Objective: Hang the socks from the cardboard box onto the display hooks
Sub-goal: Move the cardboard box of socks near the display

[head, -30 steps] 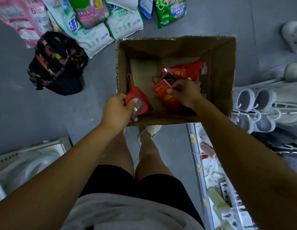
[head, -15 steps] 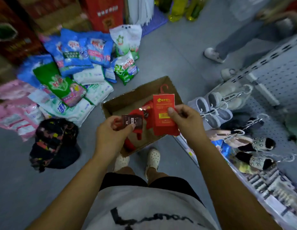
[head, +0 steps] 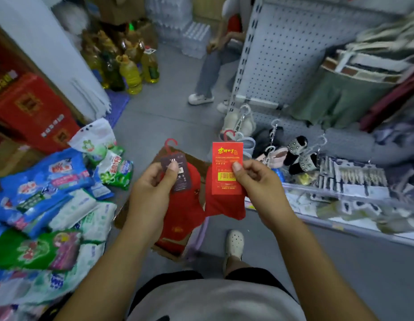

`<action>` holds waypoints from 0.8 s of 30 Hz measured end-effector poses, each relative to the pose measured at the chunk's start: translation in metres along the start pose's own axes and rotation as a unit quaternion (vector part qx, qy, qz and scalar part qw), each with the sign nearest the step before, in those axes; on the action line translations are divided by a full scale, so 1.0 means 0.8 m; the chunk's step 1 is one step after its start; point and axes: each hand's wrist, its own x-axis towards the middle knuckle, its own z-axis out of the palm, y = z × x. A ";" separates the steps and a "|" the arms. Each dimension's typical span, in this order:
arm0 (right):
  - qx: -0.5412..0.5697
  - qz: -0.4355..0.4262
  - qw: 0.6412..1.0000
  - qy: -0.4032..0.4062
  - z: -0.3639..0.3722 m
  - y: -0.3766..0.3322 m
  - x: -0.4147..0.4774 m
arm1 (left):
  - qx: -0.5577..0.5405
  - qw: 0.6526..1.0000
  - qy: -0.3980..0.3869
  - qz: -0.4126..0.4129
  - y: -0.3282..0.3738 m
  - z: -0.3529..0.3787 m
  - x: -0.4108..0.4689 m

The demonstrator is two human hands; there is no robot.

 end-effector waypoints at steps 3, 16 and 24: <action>0.031 -0.006 0.998 0.061 -0.031 -0.009 -0.030 | 0.051 0.996 -0.070 0.028 0.001 0.032 -0.007; 0.083 -0.038 0.961 0.261 -0.202 -0.016 -0.142 | 0.123 0.950 -0.274 0.085 -0.016 0.221 -0.094; 0.078 -0.054 0.930 0.356 -0.391 0.001 -0.241 | 0.156 0.917 -0.352 0.100 -0.083 0.395 -0.195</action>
